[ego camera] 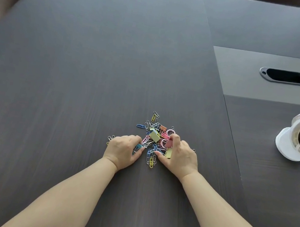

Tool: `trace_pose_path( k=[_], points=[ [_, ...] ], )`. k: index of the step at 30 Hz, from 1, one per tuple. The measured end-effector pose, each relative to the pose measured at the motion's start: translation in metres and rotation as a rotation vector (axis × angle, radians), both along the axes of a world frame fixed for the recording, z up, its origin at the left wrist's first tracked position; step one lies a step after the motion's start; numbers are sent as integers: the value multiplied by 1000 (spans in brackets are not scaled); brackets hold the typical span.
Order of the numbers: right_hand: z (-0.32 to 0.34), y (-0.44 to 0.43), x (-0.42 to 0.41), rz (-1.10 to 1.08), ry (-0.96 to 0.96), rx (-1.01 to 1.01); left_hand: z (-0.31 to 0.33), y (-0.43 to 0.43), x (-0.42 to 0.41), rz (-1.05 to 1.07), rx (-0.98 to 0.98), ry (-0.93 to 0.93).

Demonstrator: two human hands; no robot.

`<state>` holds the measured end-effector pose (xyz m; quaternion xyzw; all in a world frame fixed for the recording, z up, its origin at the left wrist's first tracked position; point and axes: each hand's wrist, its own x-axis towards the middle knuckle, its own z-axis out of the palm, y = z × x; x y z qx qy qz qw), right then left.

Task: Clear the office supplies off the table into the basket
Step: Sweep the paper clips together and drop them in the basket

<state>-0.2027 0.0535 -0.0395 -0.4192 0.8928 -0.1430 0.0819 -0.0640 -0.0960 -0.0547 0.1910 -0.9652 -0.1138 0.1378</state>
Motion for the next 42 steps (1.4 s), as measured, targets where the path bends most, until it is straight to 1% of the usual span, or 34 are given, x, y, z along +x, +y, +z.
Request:
trace_pose_path(
  k=[4, 8, 11, 14, 17, 20, 24, 27, 31, 34, 36, 38, 40, 42],
  points=[
    [9, -4, 8, 38, 14, 88, 7, 1, 6, 15, 22, -82],
    [16, -8, 17, -49, -110, 93, 20, -3, 21, 57, 73, -107],
    [22, -16, 27, -97, -150, 108, 35, -13, 36, 72, 62, -78],
    [28, -20, 37, -157, -248, 47, 49, -23, 52, 70, 109, -61],
    [35, -23, 49, -240, -350, -42, 62, -32, 68, 67, 153, -2],
    [52, -33, 65, -260, -387, -104, 78, -44, 84, 79, 155, 10],
    [84, -67, 98, -174, -385, -230, 104, -65, 112, 111, 143, 72],
    [110, -106, 134, -52, -343, -296, 124, -88, 151, 153, 121, 178],
    [137, -161, 192, 89, -375, -386, 146, -130, 229, 262, 37, 274],
    [150, -203, 245, 206, -399, -403, 157, -161, 299, 390, -23, 288],
    [156, -226, 282, 281, -412, -396, 157, -177, 340, 466, -45, 247],
    [157, -245, 317, 347, -425, -380, 151, -191, 372, 542, -25, 153],
    [157, -258, 344, 391, -431, -356, 143, -203, 394, 586, 48, 36],
    [156, -267, 361, 414, -433, -337, 138, -211, 405, 574, 109, -103]
  ],
)
